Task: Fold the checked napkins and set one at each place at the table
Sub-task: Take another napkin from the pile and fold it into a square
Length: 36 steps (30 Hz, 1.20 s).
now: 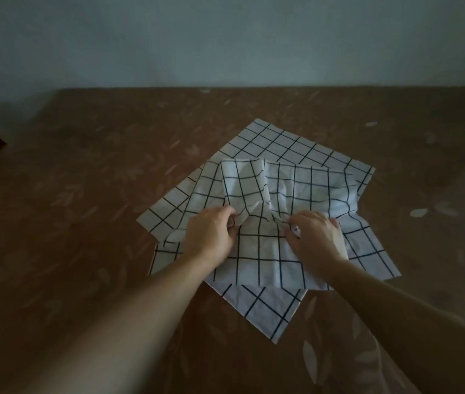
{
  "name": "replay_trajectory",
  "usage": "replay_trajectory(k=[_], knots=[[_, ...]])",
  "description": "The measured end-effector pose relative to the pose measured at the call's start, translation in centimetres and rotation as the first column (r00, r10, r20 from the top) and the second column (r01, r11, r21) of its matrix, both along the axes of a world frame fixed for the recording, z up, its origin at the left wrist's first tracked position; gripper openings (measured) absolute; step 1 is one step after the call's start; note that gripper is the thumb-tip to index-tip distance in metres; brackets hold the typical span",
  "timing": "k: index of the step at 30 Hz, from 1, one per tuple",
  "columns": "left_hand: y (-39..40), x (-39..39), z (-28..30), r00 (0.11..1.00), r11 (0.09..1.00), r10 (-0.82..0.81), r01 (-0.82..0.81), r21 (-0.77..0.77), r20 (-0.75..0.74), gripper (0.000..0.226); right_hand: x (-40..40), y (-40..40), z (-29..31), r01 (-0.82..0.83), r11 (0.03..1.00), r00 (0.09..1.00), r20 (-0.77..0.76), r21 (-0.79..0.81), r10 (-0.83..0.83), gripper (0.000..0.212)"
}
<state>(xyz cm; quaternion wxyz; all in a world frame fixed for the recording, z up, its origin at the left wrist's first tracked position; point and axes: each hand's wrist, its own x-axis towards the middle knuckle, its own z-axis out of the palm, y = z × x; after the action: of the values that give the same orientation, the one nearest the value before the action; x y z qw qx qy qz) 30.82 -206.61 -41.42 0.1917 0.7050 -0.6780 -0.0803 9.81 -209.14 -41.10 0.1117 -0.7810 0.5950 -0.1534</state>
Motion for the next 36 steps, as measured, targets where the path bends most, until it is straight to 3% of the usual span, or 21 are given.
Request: replay_trajectory(k=[3, 6, 13, 15, 18, 21, 23, 25, 27, 30, 33, 36], knots=[[1.4, -0.2, 0.9, 0.997, 0.996, 0.057, -0.053, 0.071, -0.045, 0.033, -0.1, 1.6, 0.9, -0.003, 1.000, 0.999, 0.040, -0.006, 0.003, 0.014], [3.3, -0.2, 2.4, 0.996, 0.991, 0.062, -0.054, 0.125, -0.065, 0.025, -0.5, 3.5, 2.9, 0.001, 0.999, 0.988, 0.156, -0.041, 0.006, 0.011], [10.0, 0.4, 9.6, 0.976, 0.942, -0.107, 0.160, 0.296, -0.188, 0.024, -0.9, 8.5, 12.0, -0.067, 0.992, 0.959, 0.266, -0.111, 0.095, 0.011], [12.4, 0.6, 12.9, 0.962, 0.932, -0.157, 0.219, 0.289, -0.222, 0.030, -1.0, 10.7, 15.4, -0.108, 0.987, 0.957, 0.258, -0.120, 0.136, 0.011], [15.9, 0.6, 18.4, 0.918, 0.970, -0.135, 0.199, 0.139, -0.372, 0.024, -1.3, 14.6, 21.2, -0.177, 0.975, 0.954, 0.222, -0.135, 0.204, 0.010], [19.9, 0.8, 24.3, 0.913, 0.979, -0.199, 0.205, -0.023, -0.357, 0.069, -1.7, 18.8, 26.8, -0.235, 0.961, 0.951, 0.169, -0.149, 0.259, 0.010], [22.6, 0.7, 27.8, 0.949, 0.963, -0.270, 0.268, -0.033, -0.160, 0.089, -1.9, 21.8, 30.3, -0.266, 0.948, 0.942, 0.164, -0.173, 0.294, 0.007], [25.1, 0.7, 30.6, 0.935, 0.937, -0.341, 0.347, -0.049, 0.092, 0.079, -1.9, 24.9, 33.3, -0.310, 0.929, 0.925, 0.163, -0.203, 0.344, 0.010], [27.7, 0.8, 32.6, 0.906, 0.906, -0.382, 0.406, -0.120, 0.184, 0.055, -1.9, 27.8, 35.4, -0.327, 0.920, 0.914, 0.177, -0.215, 0.366, 0.008], [32.2, 1.0, 35.3, 0.924, 0.901, -0.367, 0.381, -0.206, 0.103, 0.025, -1.7, 31.9, 37.3, -0.327, 0.920, 0.913, 0.179, -0.215, 0.366, 0.011], [36.2, 1.4, 37.8, 0.935, 0.924, -0.355, 0.351, -0.151, 0.001, 0.024, -1.4, 35.1, 38.4, -0.270, 0.930, 0.927, 0.194, -0.250, 0.321, 0.014], [39.0, 1.6, 39.5, 0.931, 0.923, -0.362, 0.352, -0.152, -0.039, 0.011, -1.1, 38.1, 37.2, -0.022, 0.943, 0.955, 0.272, -0.332, 0.118, 0.017]])
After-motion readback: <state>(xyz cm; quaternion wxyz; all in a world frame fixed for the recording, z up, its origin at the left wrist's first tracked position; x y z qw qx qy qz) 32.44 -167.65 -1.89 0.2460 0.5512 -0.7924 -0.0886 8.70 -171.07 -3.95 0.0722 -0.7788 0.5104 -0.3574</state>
